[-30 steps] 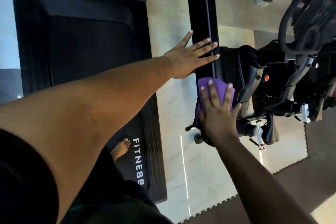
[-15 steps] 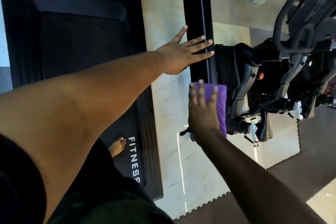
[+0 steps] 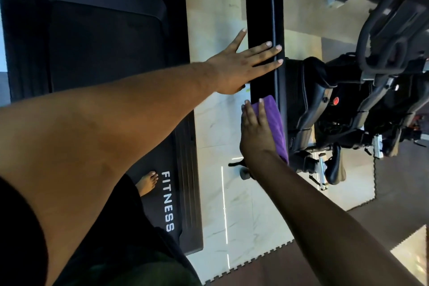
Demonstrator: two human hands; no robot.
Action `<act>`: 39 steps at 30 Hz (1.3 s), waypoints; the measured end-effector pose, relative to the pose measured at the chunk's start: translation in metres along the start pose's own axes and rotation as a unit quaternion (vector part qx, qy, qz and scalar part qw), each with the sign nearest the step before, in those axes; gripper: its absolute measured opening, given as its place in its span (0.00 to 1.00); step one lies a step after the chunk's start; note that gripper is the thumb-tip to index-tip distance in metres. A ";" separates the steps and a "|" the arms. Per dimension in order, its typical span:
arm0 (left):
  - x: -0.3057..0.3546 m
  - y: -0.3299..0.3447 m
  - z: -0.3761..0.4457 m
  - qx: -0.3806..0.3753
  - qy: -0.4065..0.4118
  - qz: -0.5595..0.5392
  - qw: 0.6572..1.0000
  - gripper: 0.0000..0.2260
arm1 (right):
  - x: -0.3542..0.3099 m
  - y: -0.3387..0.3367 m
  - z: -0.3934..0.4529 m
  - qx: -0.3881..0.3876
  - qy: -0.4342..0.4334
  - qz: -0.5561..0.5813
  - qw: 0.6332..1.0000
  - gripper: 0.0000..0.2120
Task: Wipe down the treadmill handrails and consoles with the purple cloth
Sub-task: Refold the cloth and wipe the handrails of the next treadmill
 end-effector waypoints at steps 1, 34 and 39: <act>-0.006 -0.002 0.000 -0.003 -0.004 0.001 1.000 0.46 | 0.004 -0.003 -0.007 0.013 0.014 0.022 1.000 0.41; -0.094 -0.020 0.038 -0.017 0.045 0.058 0.997 0.47 | 0.082 -0.008 -0.013 0.060 0.215 0.315 0.922 0.39; -0.112 -0.024 0.055 -0.034 0.081 0.105 0.991 0.45 | 0.116 -0.018 0.026 0.120 0.309 0.480 0.812 0.39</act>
Point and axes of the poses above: each hand's wrist, its own z-axis towards the middle knuckle, its own y-axis out of the palm, x = y × z, the point moved 4 cm from there along z, towards the middle knuckle, and after that the axes turned 15 degrees about x, right-handed, at the moved point
